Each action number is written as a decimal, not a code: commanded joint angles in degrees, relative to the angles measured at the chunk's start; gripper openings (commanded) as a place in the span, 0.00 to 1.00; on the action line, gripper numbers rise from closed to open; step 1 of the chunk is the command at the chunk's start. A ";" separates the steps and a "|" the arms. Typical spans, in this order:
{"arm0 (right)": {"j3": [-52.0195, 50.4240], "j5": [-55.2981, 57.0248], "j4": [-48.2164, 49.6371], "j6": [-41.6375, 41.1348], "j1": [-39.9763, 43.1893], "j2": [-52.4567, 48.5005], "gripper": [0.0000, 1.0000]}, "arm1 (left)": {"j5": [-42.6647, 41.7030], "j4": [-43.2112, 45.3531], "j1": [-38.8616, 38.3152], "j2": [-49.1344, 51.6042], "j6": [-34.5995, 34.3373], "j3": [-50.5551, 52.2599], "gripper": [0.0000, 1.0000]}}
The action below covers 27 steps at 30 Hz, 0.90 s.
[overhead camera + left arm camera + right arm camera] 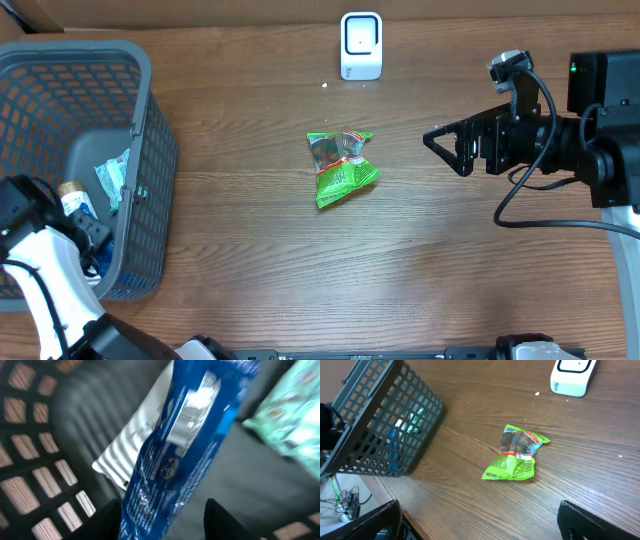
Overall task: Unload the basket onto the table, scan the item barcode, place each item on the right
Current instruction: 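Reach the left gripper into the basket and grasp the blue bar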
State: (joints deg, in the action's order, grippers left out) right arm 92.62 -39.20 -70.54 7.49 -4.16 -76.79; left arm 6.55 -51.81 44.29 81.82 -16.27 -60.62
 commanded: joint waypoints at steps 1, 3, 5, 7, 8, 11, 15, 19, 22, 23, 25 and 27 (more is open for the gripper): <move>1.46 -0.76 0.13 -0.20 0.07 0.15 1.00 | 1.55 5.70 0.22 -0.26 1.51 5.86 0.57; 1.46 -0.76 0.13 -0.20 0.07 0.15 1.00 | 1.18 9.05 0.20 0.07 1.46 8.55 0.74; 1.46 -0.76 0.13 -0.20 0.07 0.15 1.00 | 0.87 10.75 0.20 0.42 1.40 10.14 0.80; 1.46 -0.74 0.13 -0.20 0.07 0.15 1.00 | 0.90 12.76 0.20 0.76 1.25 11.98 0.80; 1.46 -0.74 0.13 -0.20 0.07 0.15 1.00 | 0.90 13.49 0.20 0.85 1.25 12.70 0.80; 1.46 -0.50 0.13 -0.17 0.07 0.15 1.00 | 0.79 14.38 0.20 1.11 1.25 13.73 0.62; 1.46 -0.24 0.13 -0.17 0.07 0.15 1.00 | -1.86 15.21 0.20 1.11 1.25 13.70 0.30; 1.46 0.11 0.07 -0.20 0.07 0.15 1.00 | -3.32 15.96 0.20 1.07 1.25 13.38 0.04; 1.46 0.09 0.09 -0.20 0.07 0.15 1.00 | -8.98 15.61 0.20 0.96 1.31 11.13 0.04; 1.46 0.09 0.09 -0.20 0.07 0.15 1.00 | -11.41 15.04 0.20 0.90 1.33 10.01 0.04; 1.46 0.09 0.09 -0.20 0.07 0.15 1.00 | -17.22 13.00 0.20 0.87 2.19 6.95 0.04; 1.46 0.09 0.04 -0.20 0.07 0.15 1.00 | -26.32 9.42 0.20 0.87 3.93 0.76 0.04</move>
State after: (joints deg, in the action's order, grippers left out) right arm 92.62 -38.98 -70.54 7.49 -4.16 -76.79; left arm -3.92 -39.31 44.29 82.76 -14.72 -50.46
